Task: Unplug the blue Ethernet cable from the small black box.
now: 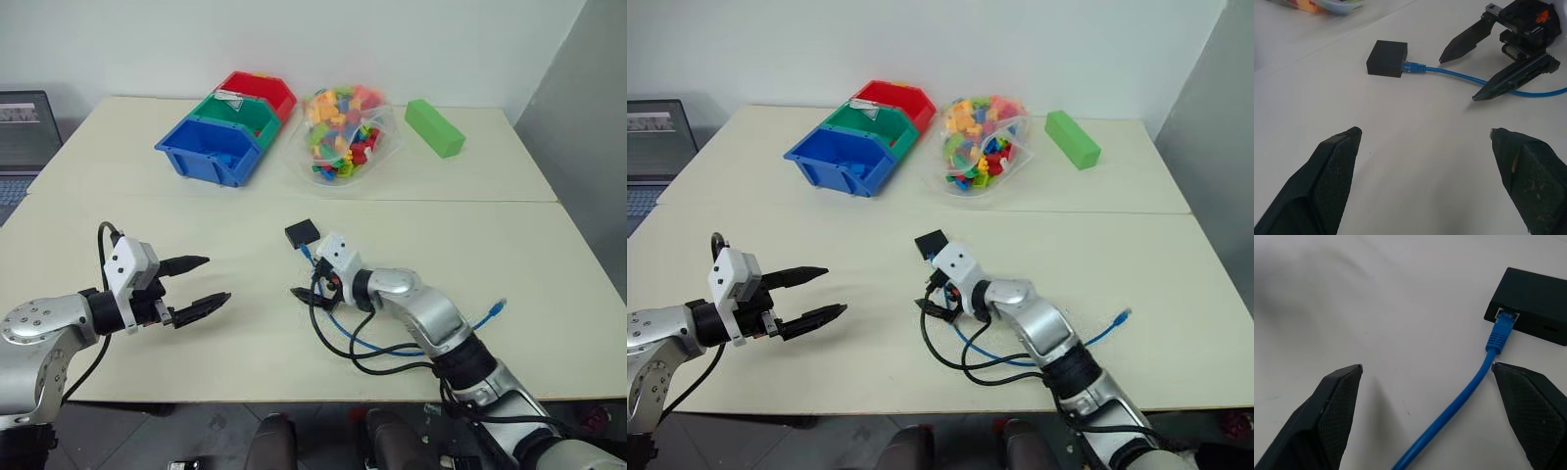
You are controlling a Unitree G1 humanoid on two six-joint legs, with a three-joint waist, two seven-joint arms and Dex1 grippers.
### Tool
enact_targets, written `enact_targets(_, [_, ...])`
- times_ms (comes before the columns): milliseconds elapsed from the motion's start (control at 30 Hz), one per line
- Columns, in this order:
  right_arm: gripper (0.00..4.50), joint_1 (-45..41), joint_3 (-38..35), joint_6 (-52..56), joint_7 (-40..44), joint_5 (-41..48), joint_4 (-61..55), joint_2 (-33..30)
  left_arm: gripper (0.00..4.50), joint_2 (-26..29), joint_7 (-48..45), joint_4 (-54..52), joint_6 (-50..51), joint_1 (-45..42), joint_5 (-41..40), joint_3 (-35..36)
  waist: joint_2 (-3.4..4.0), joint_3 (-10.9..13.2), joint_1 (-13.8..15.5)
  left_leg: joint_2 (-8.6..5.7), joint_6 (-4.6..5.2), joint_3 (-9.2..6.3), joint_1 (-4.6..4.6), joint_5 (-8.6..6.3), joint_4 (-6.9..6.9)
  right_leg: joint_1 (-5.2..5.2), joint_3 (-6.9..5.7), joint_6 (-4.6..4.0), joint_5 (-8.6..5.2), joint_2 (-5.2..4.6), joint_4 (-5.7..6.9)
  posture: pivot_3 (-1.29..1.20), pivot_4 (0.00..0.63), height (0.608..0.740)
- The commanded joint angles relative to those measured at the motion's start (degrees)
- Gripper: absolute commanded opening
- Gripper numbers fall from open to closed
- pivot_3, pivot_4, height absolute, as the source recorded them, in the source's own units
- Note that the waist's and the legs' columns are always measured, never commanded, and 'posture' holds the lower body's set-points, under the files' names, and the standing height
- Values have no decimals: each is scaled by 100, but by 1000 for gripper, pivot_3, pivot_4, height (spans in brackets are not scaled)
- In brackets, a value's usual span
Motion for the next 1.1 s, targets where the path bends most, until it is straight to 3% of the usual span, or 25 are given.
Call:
enact_targets(33, [4478, -171, -43, 28, -166, -197, 201, 185, 4500, 40, -3, -79, -95, -40, -21, 74, 0, 0, 0, 0, 0, 1, 0, 0, 0, 0, 1, -9, 5, 0, 0, 0, 150, 740])
enact_targets(167, [4108, -197, -79, 21, -261, -377, 346, 247, 4500, 15, 24, -79, -113, -52, -11, 55, 0, 0, -13, 2, 0, 1, 2, 0, 0, -2, 0, -10, 5, 1, 3, 0, 150, 740])
enact_targets(233, [3678, -206, -162, -23, -408, -446, 417, 298, 4500, -3, 43, -71, -133, -70, 1, 38, 0, 0, -14, 2, 0, 1, 3, 0, 0, -2, 0, -9, 5, 1, 5, 0, 150, 740])
enact_targets(500, [1621, -286, -453, -89, -662, -528, 874, 630, 4500, -63, 126, 26, -115, -235, 17, -16, -2, -2, -34, 2, 0, 1, 4, 0, 0, -2, 0, -9, 5, 1, 8, 0, 150, 740])
enact_targets(700, [149, -300, -511, -280, -524, -608, 832, 469, 4500, -69, 355, 231, 99, -422, 28, -22, -2, -2, -65, 2, 1, 2, 7, 0, 0, -2, 3, -9, 5, 2, 12, 0, 150, 740])
enact_targets(767, [24, -261, -455, -392, -391, -662, 631, 294, 4500, -74, 446, 292, 216, -476, 20, -42, -2, -2, -67, 1, 1, 2, 5, 0, 0, -3, 3, -9, 5, 2, 12, 0, 150, 740])
enact_targets(900, [24, 37, -32, -1194, 346, -957, -420, -630, 4500, -120, 545, 377, 813, -651, -282, -57, -1, -1, -5, -4, 1, 1, -2, 0, 1, -3, 1, -8, 5, -2, 6, 0, 150, 740])
enact_targets(1100, [24, 137, 140, -3216, 974, -1456, -940, -1660, 4500, -273, 598, 447, 2090, -1221, -1231, 26, -2, -1, -36, 2, 2, 5, -1, -1, -1, -6, -2, 18, -9, 4, 3, 0, 150, 740])
